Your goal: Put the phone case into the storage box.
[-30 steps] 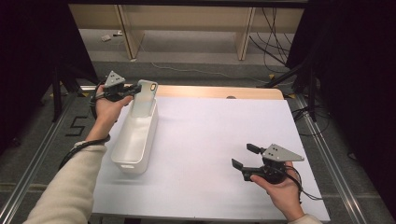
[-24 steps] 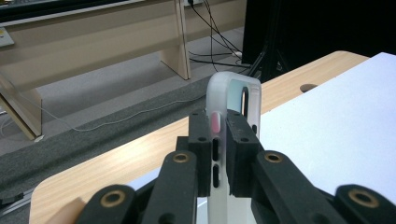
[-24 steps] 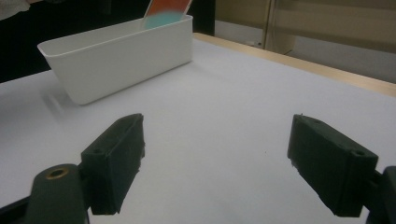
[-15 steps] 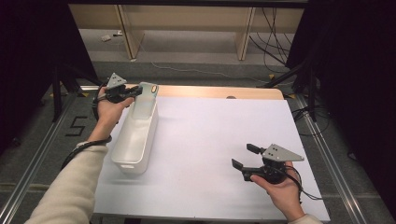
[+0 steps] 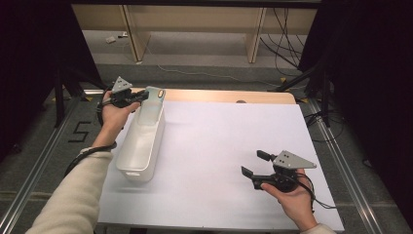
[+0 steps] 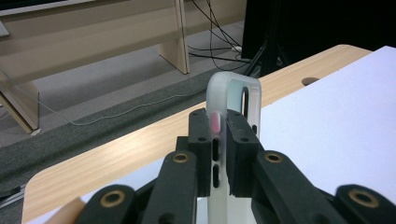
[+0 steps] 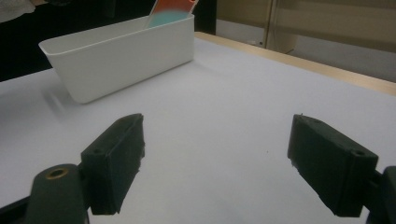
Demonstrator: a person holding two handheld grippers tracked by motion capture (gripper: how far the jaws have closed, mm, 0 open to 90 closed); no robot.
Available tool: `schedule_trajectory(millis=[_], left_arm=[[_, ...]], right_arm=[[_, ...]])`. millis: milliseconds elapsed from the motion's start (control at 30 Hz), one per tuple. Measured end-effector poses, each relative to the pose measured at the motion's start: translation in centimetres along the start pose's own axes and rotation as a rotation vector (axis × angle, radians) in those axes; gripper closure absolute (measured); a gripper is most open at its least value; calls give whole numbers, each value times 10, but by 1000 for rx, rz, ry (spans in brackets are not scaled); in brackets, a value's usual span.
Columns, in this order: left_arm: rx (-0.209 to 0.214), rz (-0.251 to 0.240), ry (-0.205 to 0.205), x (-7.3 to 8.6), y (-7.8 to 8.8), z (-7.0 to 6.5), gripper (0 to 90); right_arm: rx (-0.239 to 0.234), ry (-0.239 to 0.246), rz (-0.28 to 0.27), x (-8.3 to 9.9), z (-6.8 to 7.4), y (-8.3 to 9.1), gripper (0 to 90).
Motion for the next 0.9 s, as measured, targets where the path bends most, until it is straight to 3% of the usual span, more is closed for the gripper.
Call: schedule_trajectory(millis=[667,767,900], left_arm=[[2,22,9,8,-3,3,819],[3,22,11,7,-4,3,819],[3,21,16,8,-4,3,818]], right_arm=[[-6,-18,13,-1,1,2,201],[1,2,1,0,0,1,201],[-8,-16,13,-1,1,2,201]])
Point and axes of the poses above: each handheld gripper's, and its own axes: y roughly backward along the jaws, x roughly out of its underside, z roughly to its left, the point moved 1 cm from there along -y, roughly forward along the jaws, and after that the axes turned 7 degrees about x, right-handed, at the moved point
